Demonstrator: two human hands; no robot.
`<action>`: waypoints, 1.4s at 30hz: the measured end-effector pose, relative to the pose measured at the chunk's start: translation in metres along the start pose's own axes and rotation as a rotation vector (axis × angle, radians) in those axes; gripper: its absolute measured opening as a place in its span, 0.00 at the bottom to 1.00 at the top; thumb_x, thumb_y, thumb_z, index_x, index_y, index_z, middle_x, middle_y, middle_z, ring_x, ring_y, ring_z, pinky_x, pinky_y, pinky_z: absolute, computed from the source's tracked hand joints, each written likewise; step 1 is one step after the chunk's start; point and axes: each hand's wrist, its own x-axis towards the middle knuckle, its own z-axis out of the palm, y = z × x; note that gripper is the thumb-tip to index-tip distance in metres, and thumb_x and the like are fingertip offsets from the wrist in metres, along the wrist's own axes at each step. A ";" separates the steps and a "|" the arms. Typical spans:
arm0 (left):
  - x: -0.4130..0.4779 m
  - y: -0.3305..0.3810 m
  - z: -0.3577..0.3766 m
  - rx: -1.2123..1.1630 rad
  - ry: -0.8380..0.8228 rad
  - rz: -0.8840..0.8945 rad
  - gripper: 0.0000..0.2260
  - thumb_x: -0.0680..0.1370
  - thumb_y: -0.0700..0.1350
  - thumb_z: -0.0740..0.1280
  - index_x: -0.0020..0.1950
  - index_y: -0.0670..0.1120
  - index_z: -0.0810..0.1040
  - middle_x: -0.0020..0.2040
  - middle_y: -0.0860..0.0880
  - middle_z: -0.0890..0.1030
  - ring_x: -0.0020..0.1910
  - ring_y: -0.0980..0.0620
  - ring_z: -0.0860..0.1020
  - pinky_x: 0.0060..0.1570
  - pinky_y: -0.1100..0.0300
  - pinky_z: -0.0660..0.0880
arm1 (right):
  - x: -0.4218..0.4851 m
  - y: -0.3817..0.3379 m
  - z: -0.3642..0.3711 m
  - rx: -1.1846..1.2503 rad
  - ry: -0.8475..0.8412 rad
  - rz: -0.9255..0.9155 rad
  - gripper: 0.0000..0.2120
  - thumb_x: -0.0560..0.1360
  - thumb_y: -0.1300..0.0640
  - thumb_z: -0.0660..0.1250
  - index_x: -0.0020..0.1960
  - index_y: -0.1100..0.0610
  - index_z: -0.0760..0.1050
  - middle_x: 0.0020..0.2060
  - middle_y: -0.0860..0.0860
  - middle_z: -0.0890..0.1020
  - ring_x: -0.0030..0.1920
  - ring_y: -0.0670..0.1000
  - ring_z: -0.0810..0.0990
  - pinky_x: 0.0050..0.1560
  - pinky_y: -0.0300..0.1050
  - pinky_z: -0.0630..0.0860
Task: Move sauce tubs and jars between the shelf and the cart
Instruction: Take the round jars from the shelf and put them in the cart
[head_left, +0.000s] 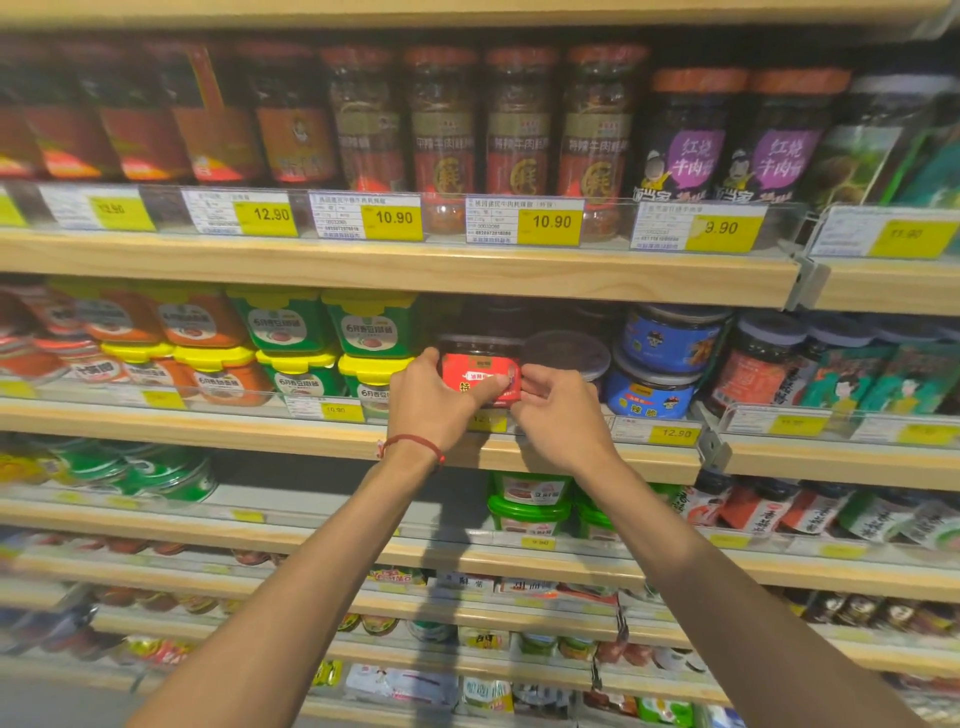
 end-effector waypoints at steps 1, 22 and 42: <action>0.000 0.001 0.000 0.036 0.007 0.008 0.27 0.64 0.67 0.78 0.46 0.47 0.78 0.40 0.50 0.83 0.40 0.51 0.82 0.44 0.50 0.82 | 0.001 0.000 0.002 -0.032 -0.010 0.007 0.20 0.73 0.62 0.67 0.64 0.56 0.83 0.56 0.49 0.87 0.58 0.45 0.85 0.66 0.50 0.80; 0.005 -0.003 -0.012 0.221 0.022 0.085 0.21 0.67 0.61 0.80 0.44 0.46 0.79 0.41 0.48 0.85 0.38 0.52 0.78 0.33 0.66 0.68 | 0.014 0.001 0.011 -0.268 0.001 -0.018 0.12 0.76 0.62 0.68 0.58 0.54 0.82 0.52 0.52 0.87 0.56 0.54 0.84 0.62 0.53 0.81; -0.007 -0.022 0.010 0.014 0.103 0.094 0.17 0.69 0.51 0.81 0.53 0.47 0.81 0.47 0.49 0.87 0.47 0.53 0.85 0.50 0.50 0.83 | 0.012 0.011 0.008 -0.427 -0.082 -0.129 0.05 0.76 0.59 0.66 0.51 0.57 0.77 0.46 0.53 0.83 0.52 0.60 0.81 0.54 0.55 0.79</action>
